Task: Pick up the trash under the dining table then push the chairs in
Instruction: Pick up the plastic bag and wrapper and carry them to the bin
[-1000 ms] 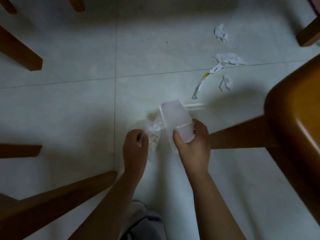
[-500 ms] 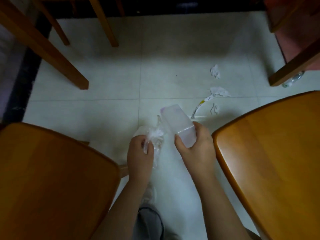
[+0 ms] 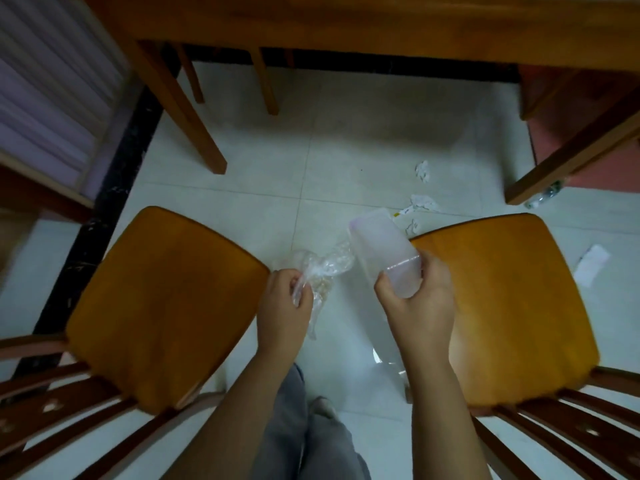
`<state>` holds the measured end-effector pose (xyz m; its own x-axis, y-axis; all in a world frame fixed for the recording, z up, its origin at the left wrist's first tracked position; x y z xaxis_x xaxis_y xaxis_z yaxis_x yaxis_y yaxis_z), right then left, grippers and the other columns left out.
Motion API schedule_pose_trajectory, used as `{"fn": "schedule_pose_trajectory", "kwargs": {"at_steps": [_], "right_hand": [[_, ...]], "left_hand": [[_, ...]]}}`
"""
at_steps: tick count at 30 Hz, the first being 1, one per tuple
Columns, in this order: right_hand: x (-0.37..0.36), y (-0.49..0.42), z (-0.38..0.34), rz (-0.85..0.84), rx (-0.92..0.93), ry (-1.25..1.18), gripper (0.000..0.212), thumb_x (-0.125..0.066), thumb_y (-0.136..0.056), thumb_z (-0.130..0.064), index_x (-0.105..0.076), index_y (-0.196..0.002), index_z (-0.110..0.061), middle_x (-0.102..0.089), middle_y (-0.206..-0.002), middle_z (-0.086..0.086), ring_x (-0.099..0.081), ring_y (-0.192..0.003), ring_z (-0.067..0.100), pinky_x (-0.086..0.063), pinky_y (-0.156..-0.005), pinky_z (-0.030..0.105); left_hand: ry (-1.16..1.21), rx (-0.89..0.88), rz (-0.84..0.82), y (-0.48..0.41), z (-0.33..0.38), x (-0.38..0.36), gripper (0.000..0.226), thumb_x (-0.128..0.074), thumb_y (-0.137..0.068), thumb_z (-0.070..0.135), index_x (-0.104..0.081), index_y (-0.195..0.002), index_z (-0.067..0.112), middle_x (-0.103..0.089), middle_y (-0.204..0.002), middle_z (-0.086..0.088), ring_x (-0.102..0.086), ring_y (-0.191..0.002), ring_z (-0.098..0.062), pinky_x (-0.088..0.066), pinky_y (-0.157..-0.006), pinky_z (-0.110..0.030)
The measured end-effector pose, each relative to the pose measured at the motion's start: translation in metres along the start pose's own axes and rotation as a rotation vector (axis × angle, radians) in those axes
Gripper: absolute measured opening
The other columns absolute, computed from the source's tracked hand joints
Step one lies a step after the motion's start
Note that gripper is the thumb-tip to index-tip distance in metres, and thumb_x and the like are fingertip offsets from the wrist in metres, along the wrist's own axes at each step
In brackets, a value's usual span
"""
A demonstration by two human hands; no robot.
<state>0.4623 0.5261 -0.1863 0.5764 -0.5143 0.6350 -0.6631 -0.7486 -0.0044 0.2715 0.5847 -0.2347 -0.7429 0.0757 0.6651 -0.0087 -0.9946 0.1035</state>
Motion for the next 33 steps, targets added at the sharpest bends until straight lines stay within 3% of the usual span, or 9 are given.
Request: {"fn": "schedule_pose_trajectory", "kwargs": {"at_steps": [3,9,12,16,20,23,30,33], "right_hand": [[0.022,0.021,-0.026,-0.046,0.048,0.008,0.050,-0.071,-0.072,-0.028,-0.052,-0.116,-0.012,-0.050,-0.096,0.001,-0.051,-0.091,0.022,-0.049,-0.075,0.037],[0.041,0.066,-0.077,-0.202,0.234,0.034,0.052,-0.069,-0.074,-0.037,-0.052,-0.118,-0.014,-0.057,-0.105,0.003,-0.050,-0.096,0.016,-0.041,-0.074,0.025],[0.046,0.081,-0.098,-0.275,0.336,0.075,0.054,-0.069,-0.074,-0.035,-0.052,-0.120,-0.012,-0.058,-0.106,0.005,-0.050,-0.096,0.017,-0.038,-0.076,0.024],[0.054,0.101,-0.114,-0.364,0.427,0.126,0.056,-0.070,-0.075,-0.036,-0.051,-0.122,-0.012,-0.057,-0.112,0.007,-0.050,-0.100,0.019,-0.038,-0.075,0.024],[0.056,0.133,-0.128,-0.437,0.517,0.154,0.055,-0.069,-0.076,-0.039,-0.050,-0.122,-0.015,-0.058,-0.113,0.006,-0.047,-0.094,0.013,-0.042,-0.073,0.025],[0.057,0.175,-0.143,-0.531,0.619,0.170,0.057,-0.068,-0.076,-0.041,-0.050,-0.123,-0.016,-0.058,-0.114,0.005,-0.052,-0.097,0.018,-0.049,-0.077,0.032],[0.067,0.307,-0.158,-0.730,0.855,0.219,0.056,-0.068,-0.075,-0.042,-0.049,-0.121,-0.016,-0.058,-0.110,0.005,-0.054,-0.098,0.021,-0.048,-0.076,0.033],[0.070,0.372,-0.161,-0.854,0.934,0.187,0.057,-0.068,-0.075,-0.045,-0.048,-0.123,-0.021,-0.057,-0.118,0.003,-0.055,-0.103,0.023,-0.048,-0.081,0.034]], "left_hand": [[-0.071,0.010,0.008,0.033,0.010,0.033,0.020,-0.059,-0.087,0.016,-0.058,-0.106,0.008,-0.055,-0.096,-0.001,-0.052,-0.082,-0.013,-0.036,-0.063,-0.009],[-0.155,0.040,0.073,0.087,0.023,0.097,0.019,-0.061,-0.086,0.015,-0.060,-0.103,0.007,-0.063,-0.099,-0.011,-0.049,-0.081,-0.014,-0.044,-0.077,-0.027],[-0.166,0.045,0.112,0.111,0.024,0.129,0.017,-0.062,-0.086,0.015,-0.060,-0.100,0.006,-0.061,-0.092,-0.007,-0.049,-0.078,-0.013,-0.043,-0.071,-0.022],[-0.152,0.057,0.144,0.148,0.015,0.168,0.014,-0.060,-0.086,0.013,-0.060,-0.099,0.007,-0.056,-0.087,-0.002,-0.050,-0.074,-0.012,-0.031,-0.058,-0.006],[-0.161,0.108,0.237,0.200,-0.003,0.203,0.013,-0.061,-0.085,0.011,-0.061,-0.096,0.006,-0.054,-0.085,-0.001,-0.052,-0.075,-0.015,-0.030,-0.058,-0.009],[-0.134,0.188,0.312,0.248,-0.020,0.223,0.013,-0.060,-0.086,0.013,-0.060,-0.098,0.007,-0.054,-0.089,0.000,-0.051,-0.076,-0.014,-0.034,-0.063,-0.015],[-0.043,0.362,0.477,0.396,-0.062,0.257,0.012,-0.060,-0.086,0.013,-0.060,-0.097,0.008,-0.055,-0.091,0.000,-0.053,-0.079,-0.012,-0.038,-0.070,-0.020],[0.003,0.466,0.580,0.471,-0.088,0.265,0.012,-0.061,-0.085,0.007,-0.062,-0.097,0.004,-0.058,-0.090,-0.005,-0.052,-0.078,-0.014,-0.041,-0.071,-0.024]]}}
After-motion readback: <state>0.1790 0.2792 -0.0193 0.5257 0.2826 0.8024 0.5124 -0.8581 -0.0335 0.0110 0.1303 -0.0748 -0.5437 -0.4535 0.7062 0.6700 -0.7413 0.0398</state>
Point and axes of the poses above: each hand's wrist, its own y-axis away from the middle knuckle, its own x-axis out of the back of the hand, z = x × y, the point moved 6 cm from there along -y, towards the middle knuckle
